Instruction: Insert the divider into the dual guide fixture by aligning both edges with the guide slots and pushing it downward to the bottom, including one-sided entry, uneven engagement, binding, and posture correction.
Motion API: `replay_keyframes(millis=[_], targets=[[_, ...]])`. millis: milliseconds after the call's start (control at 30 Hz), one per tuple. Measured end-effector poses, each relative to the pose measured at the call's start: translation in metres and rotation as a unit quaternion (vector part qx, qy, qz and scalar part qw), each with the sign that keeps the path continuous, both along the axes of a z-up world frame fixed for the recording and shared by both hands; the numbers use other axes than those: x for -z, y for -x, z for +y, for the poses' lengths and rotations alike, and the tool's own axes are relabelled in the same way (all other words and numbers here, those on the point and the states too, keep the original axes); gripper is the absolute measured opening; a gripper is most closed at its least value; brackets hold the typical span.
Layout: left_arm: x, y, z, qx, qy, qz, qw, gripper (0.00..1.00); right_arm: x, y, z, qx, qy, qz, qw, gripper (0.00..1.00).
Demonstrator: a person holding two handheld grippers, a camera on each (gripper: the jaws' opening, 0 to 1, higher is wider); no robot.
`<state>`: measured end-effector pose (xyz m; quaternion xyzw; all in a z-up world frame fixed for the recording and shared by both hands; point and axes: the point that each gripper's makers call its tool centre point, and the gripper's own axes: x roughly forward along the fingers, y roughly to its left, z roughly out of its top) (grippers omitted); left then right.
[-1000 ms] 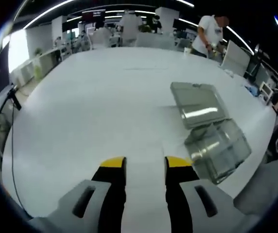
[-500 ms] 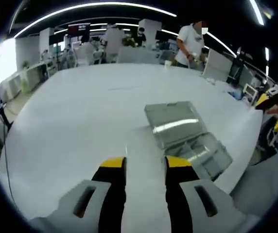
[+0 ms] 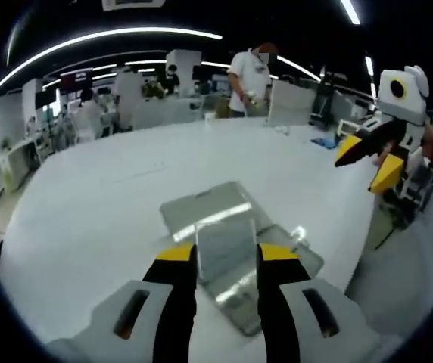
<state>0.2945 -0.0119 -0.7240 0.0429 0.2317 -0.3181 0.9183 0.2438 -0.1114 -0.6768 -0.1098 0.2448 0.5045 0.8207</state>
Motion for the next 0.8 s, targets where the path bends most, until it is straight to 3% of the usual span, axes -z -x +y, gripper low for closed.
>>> replay_keyframes(millis=[300,433,667,800], targets=[[-0.025,0.010,-0.048,0.086,0.013,-0.043,0.9953,0.28,-0.008,-0.027,-0.002,0.039,-0.034,0.065,0.9966,0.26],[-0.029,0.014,-0.059,0.112,0.000,-0.061,0.9918,0.28,-0.010,-0.035,-0.001,0.057,-0.048,0.096,0.9926,0.23],[-0.036,0.023,-0.076,0.146,-0.012,-0.090,0.9851,0.28,0.005,-0.035,0.006,0.069,-0.041,0.139,0.9871,0.22],[-0.037,0.028,-0.084,0.163,-0.018,-0.102,0.9812,0.28,0.008,-0.031,0.011,0.066,-0.042,0.156,0.9847,0.16]])
